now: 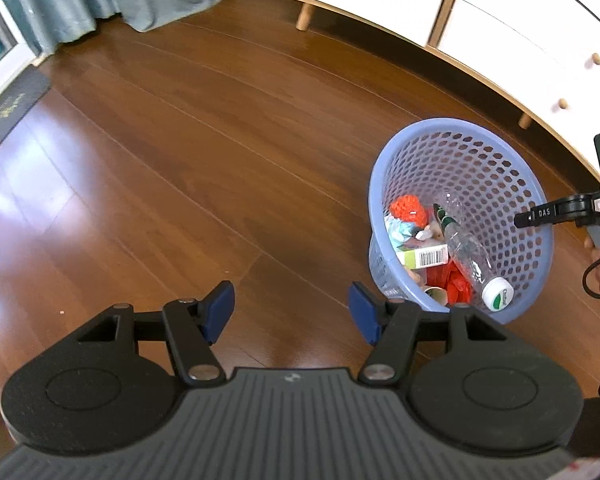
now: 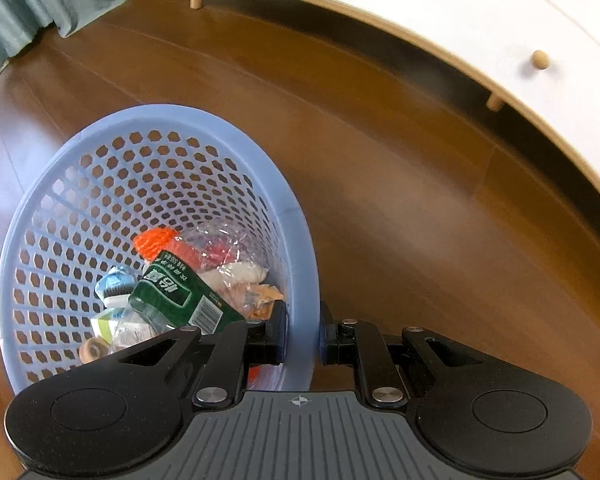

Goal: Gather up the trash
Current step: 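Withdraw the left gripper while the right gripper lowers the wastebasket to the floor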

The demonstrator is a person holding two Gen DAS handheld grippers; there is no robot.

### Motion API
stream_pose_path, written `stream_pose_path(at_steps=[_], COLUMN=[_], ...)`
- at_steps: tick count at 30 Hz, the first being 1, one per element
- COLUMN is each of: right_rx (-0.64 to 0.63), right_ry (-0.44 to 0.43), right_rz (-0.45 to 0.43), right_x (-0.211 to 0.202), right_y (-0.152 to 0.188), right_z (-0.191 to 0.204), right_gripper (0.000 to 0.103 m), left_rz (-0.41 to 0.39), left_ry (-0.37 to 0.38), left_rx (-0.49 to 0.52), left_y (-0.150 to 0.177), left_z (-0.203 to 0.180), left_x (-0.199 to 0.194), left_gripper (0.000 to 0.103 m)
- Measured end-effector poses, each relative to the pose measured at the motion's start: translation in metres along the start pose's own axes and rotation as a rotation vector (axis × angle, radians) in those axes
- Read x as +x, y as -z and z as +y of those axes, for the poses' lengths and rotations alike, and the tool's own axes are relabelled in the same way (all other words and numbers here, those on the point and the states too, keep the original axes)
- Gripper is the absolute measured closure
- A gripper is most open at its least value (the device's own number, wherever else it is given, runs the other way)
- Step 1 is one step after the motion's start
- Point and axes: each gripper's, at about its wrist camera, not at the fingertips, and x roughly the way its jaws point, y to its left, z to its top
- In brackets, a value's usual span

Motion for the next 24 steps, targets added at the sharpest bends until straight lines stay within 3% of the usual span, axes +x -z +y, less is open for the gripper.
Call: stream_pose_path(at_steps=[6,8,12,18,24], right_rx=[0.043,0.071,0.019,0.051,-0.008], right_ry=[-0.086,-0.128,-0.111,-0.164,-0.174], right_rz=[0.052,0.093,0.078,0.117,0.087], right_x=[0.012,0.020,0.028,0.038,0.034], right_y=[0.001,0.002,0.005,0.005,-0.001], right_z=[0.025,0.038,0.072,0.112,0.164], right_gripper=[0.092,0.097,0.098,0.100,0.100], left_rz=[-0.011,-0.014,-0.015,-0.011,-0.046], left_ry=[-0.048,-0.068,-0.104,-0.140,-0.180], left_rx=[-0.047,-0.074,-0.138,-0.227,-0.302], left_y=[0.009,0.013,0.025,0.054,0.084], left_z=[-0.003,0.001,0.013,0.037,0.049], left_x=[-0.010,-0.010,-0.013,-0.022,-0.033], left_gripper=[0.037,0.037,0.037,0.037,0.037])
